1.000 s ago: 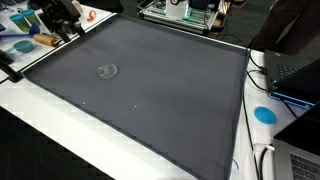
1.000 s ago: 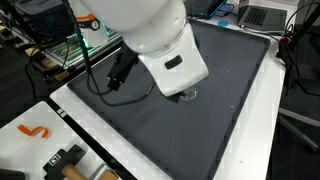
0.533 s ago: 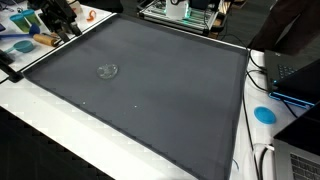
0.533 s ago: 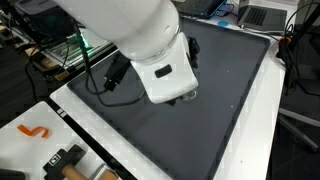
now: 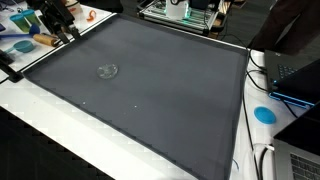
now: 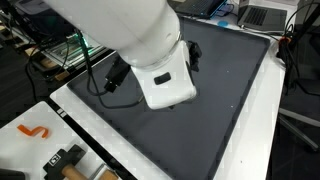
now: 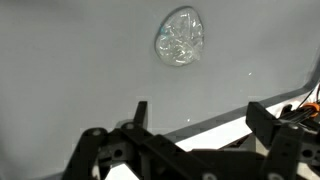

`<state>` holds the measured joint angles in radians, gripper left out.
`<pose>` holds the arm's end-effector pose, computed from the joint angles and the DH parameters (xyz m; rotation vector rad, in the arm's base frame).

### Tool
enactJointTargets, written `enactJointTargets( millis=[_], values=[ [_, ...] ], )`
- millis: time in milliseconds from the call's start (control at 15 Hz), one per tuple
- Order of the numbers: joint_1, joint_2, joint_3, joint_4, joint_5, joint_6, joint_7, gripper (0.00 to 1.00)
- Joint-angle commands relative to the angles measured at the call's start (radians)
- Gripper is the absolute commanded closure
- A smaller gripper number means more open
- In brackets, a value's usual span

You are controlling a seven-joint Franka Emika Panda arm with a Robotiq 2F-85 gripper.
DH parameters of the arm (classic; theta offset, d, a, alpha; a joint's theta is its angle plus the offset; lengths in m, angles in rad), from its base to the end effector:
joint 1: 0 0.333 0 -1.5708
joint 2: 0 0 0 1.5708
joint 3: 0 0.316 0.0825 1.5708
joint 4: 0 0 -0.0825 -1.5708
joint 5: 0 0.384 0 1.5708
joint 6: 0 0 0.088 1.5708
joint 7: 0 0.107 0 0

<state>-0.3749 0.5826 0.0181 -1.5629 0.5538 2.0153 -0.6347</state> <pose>0.6550 -0.2130 0.3022 -2.6433 0.0012 -0.1654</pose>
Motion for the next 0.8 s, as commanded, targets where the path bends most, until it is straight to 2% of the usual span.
enactJointTargets(
  millis=[0,467,733],
  values=[
    [0.005,0.031,-0.006,0.038,-0.012,-0.002,0.033,0.0],
    [0.021,0.07,-0.005,0.098,-0.062,-0.014,0.082,0.0],
    [0.051,0.087,-0.009,0.139,-0.135,-0.02,0.14,0.0]
  ],
)
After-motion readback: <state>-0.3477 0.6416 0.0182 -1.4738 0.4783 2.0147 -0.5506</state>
